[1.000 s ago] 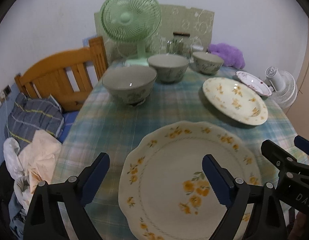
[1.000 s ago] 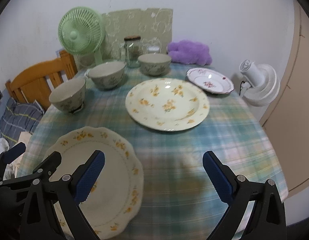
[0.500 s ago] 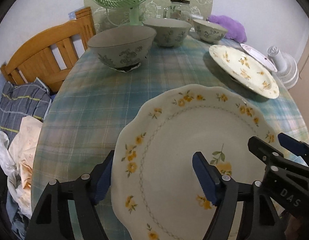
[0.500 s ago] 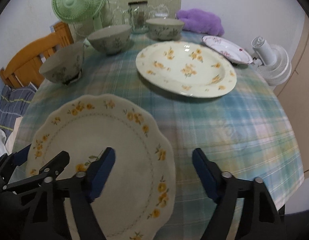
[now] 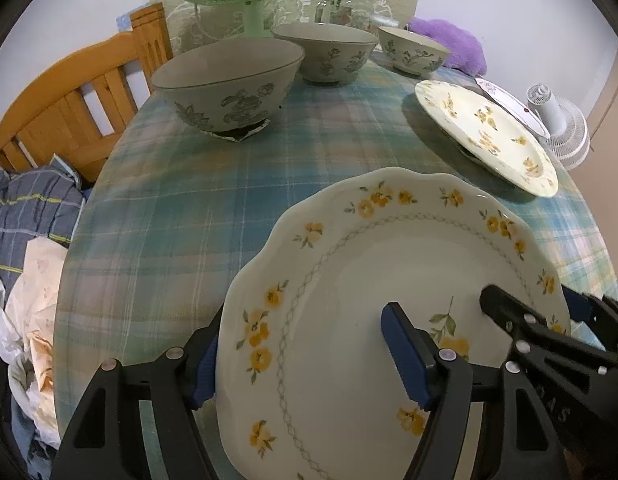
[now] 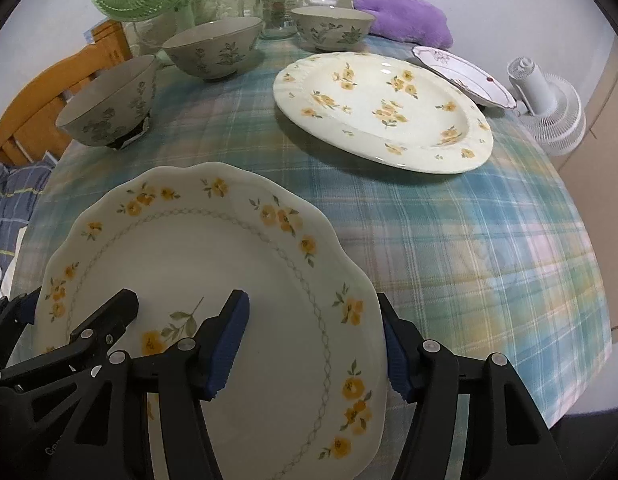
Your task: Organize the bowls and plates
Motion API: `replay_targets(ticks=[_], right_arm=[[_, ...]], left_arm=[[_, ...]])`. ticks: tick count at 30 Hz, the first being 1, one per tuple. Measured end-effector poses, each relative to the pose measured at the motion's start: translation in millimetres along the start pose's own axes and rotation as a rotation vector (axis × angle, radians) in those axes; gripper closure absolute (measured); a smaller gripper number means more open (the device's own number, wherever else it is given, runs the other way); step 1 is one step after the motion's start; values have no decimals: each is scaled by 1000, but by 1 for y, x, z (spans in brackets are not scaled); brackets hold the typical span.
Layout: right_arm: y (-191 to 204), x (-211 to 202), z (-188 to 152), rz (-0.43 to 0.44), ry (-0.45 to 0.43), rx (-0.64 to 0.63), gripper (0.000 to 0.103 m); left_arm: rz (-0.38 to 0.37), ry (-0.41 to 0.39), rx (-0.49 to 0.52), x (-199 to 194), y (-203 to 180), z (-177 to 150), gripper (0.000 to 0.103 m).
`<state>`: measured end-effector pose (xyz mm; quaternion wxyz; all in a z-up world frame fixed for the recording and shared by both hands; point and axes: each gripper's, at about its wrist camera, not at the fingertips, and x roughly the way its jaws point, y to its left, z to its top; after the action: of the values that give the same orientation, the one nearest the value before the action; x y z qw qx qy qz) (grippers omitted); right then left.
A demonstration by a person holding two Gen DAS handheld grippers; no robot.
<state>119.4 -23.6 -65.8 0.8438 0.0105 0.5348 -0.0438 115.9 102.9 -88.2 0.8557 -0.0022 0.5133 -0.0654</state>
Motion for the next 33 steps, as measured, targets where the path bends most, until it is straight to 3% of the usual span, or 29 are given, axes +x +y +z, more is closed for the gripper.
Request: replay_targets(ticks=[8,16,20,33], right_arm=[[4,-23,13,-33,-3,-6,38],[-16,-40,23,-41,-38,61,38],[-26,-39,22,-19,-55,24,38],[-100,-46,33,31,-82,-37,38]], left_arm=[[-46,26,7,-18,0,21,30],[-45,-25,52,-30,-19,30,30],[-18,-26,-10,-32,-31,33,30],[22,-52,-52,-39,-104,35,30]])
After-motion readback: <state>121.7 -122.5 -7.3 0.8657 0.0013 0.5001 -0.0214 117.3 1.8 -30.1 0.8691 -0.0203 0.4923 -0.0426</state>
